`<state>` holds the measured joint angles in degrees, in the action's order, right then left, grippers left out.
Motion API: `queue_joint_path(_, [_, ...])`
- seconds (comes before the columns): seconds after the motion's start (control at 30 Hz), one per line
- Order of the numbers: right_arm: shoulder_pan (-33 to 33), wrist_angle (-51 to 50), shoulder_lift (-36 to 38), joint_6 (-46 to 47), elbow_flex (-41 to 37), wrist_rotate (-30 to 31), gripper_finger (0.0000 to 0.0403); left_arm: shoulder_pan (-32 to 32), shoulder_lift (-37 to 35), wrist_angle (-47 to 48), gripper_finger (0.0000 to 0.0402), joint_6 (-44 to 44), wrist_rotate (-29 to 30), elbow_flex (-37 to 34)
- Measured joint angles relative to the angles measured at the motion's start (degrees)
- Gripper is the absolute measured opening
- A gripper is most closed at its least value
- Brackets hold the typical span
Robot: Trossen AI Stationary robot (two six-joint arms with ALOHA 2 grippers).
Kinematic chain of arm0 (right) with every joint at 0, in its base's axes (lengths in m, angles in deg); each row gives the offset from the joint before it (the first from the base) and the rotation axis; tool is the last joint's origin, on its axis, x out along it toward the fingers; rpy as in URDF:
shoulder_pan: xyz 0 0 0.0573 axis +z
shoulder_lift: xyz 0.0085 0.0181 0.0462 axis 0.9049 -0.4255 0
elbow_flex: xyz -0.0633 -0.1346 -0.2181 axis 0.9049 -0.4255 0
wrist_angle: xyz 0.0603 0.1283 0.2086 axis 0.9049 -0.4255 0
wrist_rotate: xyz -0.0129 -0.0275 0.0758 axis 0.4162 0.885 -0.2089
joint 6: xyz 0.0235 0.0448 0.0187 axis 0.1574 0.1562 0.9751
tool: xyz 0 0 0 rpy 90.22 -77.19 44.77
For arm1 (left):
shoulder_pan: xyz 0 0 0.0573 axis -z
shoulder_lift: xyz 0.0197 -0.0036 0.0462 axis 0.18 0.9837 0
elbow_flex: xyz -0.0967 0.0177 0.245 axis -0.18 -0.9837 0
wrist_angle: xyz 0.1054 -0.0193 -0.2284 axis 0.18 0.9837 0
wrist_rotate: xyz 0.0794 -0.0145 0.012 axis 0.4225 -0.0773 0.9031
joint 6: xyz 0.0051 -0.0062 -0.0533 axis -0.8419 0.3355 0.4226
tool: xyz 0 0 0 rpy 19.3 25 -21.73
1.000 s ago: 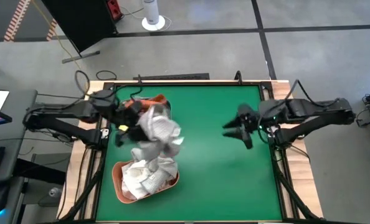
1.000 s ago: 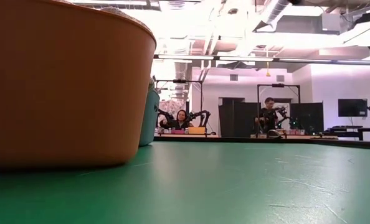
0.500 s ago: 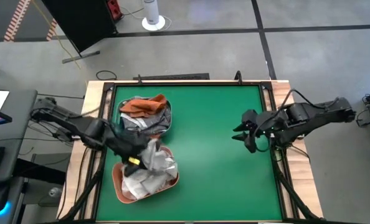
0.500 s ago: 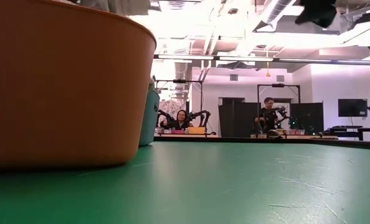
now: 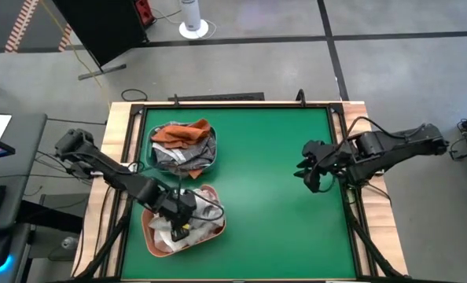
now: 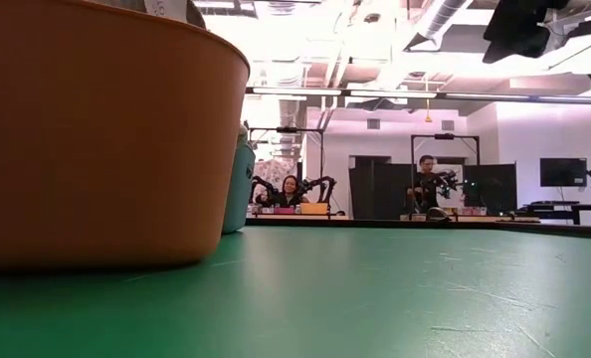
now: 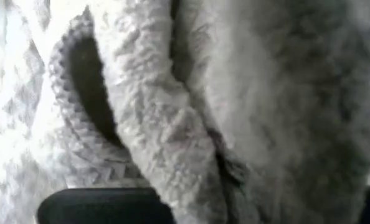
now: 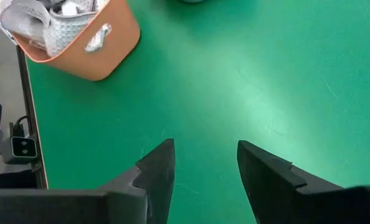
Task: Sort microfiber towel by color & place in baskets
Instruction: Put the gray microfiber towel into the orange bin
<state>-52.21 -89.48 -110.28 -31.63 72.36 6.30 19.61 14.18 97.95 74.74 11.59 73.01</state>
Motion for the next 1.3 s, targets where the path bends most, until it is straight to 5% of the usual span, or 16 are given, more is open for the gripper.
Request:
queue_joint_path(0.17, [0.0, 0.07, -1.79, 0.02, 0.0, 0.0, 0.0198, -1.41, 1.24, -8.22, 0.0009, -2.4, -0.19, -4.29])
queue_joint_path(0.53, [0.0, 0.1, -6.82, 0.02, 0.0, -0.02, 0.0198, -2.59, -0.2, -25.79, 0.0025, 9.07, -0.87, -17.25])
queue_joint_path(0.7, [0.0, 0.11, -9.75, 0.02, 0.02, -0.04, 0.0198, -2.59, -0.14, -25.39, 0.0093, 8.29, -0.97, -17.12])
queue_joint_path(1.07, [0.0, 0.24, -18.05, 0.02, 0.02, -0.04, 0.0198, -2.89, -4.82, -22.77, 0.0309, 10.28, 0.27, -15.32])
queue_joint_path(1.3, [0.0, 0.43, -24.55, 0.02, 0.04, -0.07, 0.0198, -2.58, -12.24, -17.27, 0.0351, 13.28, 2.03, -15.34])
